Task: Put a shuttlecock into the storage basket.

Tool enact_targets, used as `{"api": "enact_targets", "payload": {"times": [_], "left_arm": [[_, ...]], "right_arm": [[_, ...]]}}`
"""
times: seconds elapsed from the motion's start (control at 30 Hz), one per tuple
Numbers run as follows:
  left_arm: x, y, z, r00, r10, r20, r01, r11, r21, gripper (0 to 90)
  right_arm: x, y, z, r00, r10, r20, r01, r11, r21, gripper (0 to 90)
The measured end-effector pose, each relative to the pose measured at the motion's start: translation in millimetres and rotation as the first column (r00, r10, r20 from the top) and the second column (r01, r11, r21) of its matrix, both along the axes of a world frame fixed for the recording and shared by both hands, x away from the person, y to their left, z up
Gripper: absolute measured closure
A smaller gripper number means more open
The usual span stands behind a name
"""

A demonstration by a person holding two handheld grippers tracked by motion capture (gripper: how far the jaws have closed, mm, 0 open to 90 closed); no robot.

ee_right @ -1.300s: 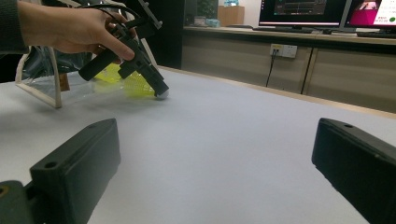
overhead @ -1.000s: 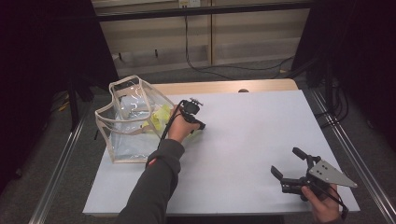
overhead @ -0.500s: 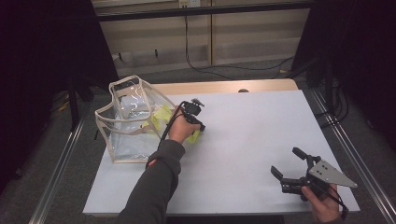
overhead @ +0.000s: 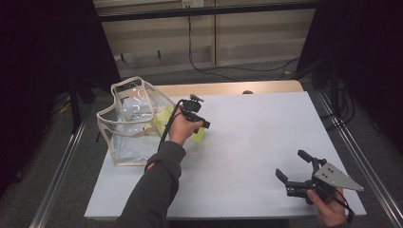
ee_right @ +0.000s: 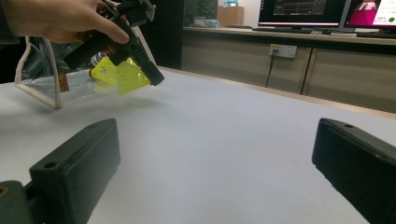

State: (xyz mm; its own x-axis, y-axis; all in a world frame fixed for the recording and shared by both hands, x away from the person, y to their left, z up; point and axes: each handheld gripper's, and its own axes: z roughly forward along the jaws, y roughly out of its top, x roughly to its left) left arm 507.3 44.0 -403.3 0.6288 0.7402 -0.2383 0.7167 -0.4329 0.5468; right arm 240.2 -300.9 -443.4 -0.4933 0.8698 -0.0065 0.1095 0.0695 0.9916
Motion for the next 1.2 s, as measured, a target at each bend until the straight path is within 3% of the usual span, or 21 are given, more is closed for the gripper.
{"api": "enact_targets", "payload": {"times": [0.27, 1.2], "left_arm": [[-3.3, 3.3, 12.0, 0.9997, 0.025, -0.007, -0.026, 0.9983, -0.052, 64.9], [-11.5, 7.9, 54.0, 0.9998, 0.018, 0.011, -0.017, 0.9948, -0.101, 64.9]], "right_arm": [[-0.1, 0.4, 0.1, 1.0000, -0.001, 0.000, 0.001, 1.000, 0.000, 1.0], [-0.2, 1.1, 0.6, 1.0000, -0.004, 0.005, 0.004, 1.000, 0.000, 1.0]]}}
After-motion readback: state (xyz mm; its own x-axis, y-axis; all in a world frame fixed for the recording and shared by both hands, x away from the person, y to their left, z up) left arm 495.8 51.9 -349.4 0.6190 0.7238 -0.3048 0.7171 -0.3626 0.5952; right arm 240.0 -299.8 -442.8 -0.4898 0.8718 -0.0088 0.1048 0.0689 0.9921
